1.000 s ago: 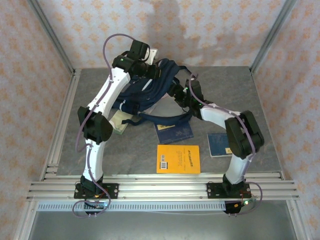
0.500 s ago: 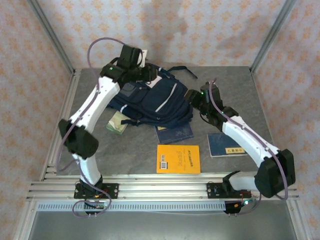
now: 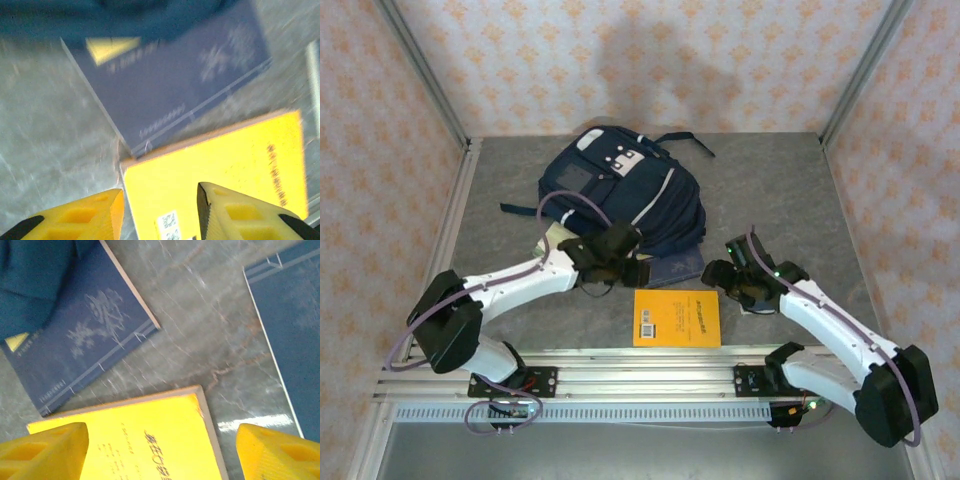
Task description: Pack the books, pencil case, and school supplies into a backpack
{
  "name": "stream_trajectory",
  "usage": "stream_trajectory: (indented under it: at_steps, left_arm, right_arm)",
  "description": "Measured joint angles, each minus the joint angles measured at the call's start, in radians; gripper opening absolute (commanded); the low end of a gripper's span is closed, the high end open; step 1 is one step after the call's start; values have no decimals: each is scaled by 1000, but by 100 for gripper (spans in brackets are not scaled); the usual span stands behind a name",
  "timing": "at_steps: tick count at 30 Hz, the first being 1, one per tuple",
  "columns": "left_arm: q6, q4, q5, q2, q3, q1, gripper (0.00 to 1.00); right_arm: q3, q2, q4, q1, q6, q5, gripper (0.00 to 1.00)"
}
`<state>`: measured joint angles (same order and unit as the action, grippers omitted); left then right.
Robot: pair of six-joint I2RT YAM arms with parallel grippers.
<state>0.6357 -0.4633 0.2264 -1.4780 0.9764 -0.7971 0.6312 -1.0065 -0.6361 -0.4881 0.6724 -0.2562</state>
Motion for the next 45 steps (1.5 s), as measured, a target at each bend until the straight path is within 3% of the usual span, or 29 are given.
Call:
stream_trajectory:
  at_steps: [13,22,37,45]
  left_arm:
    - [84,213,6,-35,-184,-65,43]
    - [100,274,27,-114,-196,-65,42]
    - [33,163,-82,-108,-152,-65,42]
    - [10,136,-113,-109,-143,-65,41]
  right_arm:
    - [-101,-123,70,-14,-5,-219,72]
    - [-101,-158,87,-18,-39,-242,63]
    - [-25,-194,29,-48,-89,-286,37]
    - [-9,-165,7,-55,-111,-291,16]
